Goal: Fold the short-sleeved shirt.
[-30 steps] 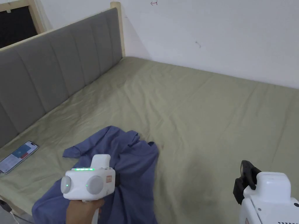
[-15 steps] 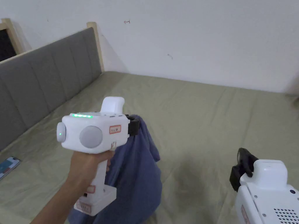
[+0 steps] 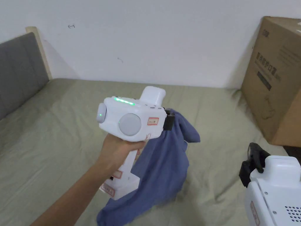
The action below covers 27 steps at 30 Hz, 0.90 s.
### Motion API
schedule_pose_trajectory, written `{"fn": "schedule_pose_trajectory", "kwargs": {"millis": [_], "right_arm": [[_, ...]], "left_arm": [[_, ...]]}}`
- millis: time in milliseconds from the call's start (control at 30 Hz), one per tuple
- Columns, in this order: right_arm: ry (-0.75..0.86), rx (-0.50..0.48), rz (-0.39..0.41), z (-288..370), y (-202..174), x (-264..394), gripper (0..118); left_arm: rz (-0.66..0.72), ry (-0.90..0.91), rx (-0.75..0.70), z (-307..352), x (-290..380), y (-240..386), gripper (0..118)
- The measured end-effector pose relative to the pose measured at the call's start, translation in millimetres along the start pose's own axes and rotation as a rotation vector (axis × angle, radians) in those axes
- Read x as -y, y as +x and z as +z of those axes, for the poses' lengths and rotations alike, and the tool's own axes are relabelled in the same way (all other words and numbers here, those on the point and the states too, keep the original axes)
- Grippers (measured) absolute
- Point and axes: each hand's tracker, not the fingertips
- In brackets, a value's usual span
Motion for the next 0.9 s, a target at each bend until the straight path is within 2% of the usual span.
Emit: {"fn": "schedule_pose_trajectory", "kwargs": {"millis": [133,333,633,833,867,900], "right_arm": [[-0.021,0.047,-0.001,4,20,7,0],[-0.059,0.073,0.001,2,30,18,0],[-0.110,0.046,0.007,-4,22,33,0],[-0.131,0.039,0.012,-4,20,37,0],[-0.131,0.039,0.010,-4,20,36,0],[-0.132,0.037,0.007,-4,20,36,0]], "left_arm": [[0.011,-0.087,0.100,-44,39,28,6],[0.022,-0.233,0.164,-90,112,44,6],[-0.026,-0.539,-0.054,-146,216,24,6],[0.075,-0.520,-0.049,-142,217,19,7],[0.095,-0.514,-0.036,-139,212,18,12],[0.128,-0.502,-0.025,-131,205,17,28]]}}
